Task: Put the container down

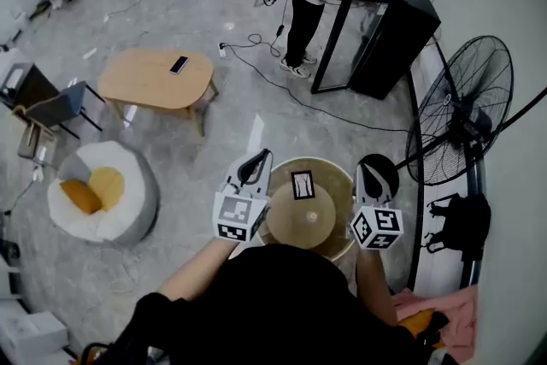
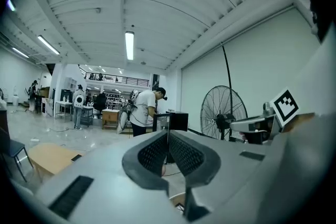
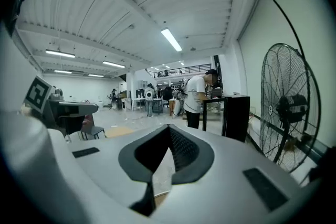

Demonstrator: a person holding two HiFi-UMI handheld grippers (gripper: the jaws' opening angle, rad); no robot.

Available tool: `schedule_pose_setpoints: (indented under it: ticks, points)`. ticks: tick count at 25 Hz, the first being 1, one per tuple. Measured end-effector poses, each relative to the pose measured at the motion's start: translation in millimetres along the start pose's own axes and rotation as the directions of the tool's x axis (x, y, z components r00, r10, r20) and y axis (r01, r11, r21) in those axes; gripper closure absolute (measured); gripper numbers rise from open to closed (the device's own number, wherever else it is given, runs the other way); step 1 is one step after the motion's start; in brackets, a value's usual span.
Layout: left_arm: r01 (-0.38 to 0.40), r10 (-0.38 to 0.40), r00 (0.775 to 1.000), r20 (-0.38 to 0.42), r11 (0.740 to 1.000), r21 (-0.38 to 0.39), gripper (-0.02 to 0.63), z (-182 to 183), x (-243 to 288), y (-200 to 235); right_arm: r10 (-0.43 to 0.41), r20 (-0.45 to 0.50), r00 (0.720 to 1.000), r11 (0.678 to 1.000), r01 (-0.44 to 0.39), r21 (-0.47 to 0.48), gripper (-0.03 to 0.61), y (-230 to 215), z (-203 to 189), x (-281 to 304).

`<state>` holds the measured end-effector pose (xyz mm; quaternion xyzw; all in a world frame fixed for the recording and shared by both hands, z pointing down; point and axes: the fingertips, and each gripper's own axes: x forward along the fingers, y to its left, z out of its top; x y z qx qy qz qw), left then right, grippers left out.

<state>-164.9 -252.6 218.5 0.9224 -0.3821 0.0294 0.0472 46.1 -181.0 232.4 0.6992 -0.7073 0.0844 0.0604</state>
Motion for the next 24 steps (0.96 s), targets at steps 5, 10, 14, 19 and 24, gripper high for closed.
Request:
schedule_pose_setpoints:
  ticks: [5,10,14,19,24]
  points:
    - [-0.027,0.027,0.999,0.027,1.000,-0.007,0.583,-0.6,-16.3,9.8,0.045,-0.022,0.999,0.998,-0.046,-0.053,0.557,21.6,-0.8,6.9]
    - [-0.064,0.062,0.996,0.063,0.998,0.025,0.583,-2.3,-38.3,15.0,0.075,-0.006,0.997,0.996,-0.075,-0.050,0.557,35.7,2.6,6.8]
    - [-0.082,0.081,0.995,0.059,0.997,0.014,0.583,-4.6,-58.8,22.6,0.095,0.011,0.995,0.993,-0.094,-0.068,0.557,54.7,6.5,2.3]
    - [-0.102,0.101,0.992,0.078,0.995,0.008,0.583,-5.1,-80.8,23.7,0.117,0.004,0.993,0.990,-0.117,-0.076,0.557,69.8,0.8,-7.0]
    - [-0.072,0.073,0.989,0.126,0.997,-0.010,0.583,-3.1,-109.8,17.9,0.131,0.016,0.991,0.987,-0.129,-0.091,0.557,90.7,-5.4,-26.2]
